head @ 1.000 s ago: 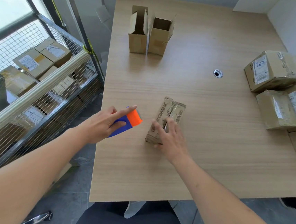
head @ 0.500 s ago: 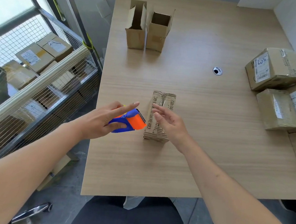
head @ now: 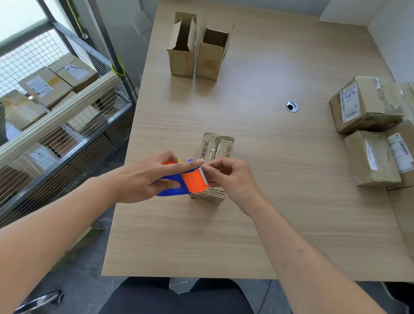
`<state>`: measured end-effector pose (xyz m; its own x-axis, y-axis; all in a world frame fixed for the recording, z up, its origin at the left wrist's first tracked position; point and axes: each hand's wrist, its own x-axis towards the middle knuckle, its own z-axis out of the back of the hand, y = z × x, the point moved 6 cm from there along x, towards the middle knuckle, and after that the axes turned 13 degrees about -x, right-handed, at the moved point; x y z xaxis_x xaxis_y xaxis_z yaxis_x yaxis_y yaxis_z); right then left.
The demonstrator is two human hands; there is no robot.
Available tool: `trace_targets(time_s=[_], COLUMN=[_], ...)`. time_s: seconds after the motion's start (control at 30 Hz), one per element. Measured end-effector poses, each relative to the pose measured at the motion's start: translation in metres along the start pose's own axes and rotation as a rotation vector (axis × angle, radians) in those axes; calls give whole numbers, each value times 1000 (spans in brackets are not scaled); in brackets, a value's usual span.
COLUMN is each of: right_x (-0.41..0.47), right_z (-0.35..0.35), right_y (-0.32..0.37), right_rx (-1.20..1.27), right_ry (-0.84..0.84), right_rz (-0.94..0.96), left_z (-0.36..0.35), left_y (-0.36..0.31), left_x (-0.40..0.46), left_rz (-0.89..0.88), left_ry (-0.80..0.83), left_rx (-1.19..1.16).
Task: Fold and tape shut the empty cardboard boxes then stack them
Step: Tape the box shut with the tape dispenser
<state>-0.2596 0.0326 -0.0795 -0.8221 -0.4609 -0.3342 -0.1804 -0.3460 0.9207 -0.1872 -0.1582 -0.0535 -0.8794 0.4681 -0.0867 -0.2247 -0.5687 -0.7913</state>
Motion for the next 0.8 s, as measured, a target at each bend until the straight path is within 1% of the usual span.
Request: trace_targets(time_s=[0.13, 0.23, 0.4, 0.57, 0.7, 0.8], right_x=[-5, -12, -29, -45, -56, -52], right_z=[0, 0, -4, 26, 34, 30], right_y=[-13, -30, -52, -74, -87, -98], right_rx=[-53, -77, -113, -193, -216, -193], right_ry=[-78, -181, -283, -438, -506, -523], right_rz=[-43, -103, -194, -277, -317, -355], left_z=[-4, -11, -25, -15, -10, -8], left_y=[-3, -6, 7, 28, 41, 51], left_x=[3, 7, 5, -3, -3, 1], left_rz=[-10, -25, 36, 90, 117, 136], left_ry=[3, 5, 86, 167, 236, 260], left_rx=[-5, 68, 74, 47, 73, 86])
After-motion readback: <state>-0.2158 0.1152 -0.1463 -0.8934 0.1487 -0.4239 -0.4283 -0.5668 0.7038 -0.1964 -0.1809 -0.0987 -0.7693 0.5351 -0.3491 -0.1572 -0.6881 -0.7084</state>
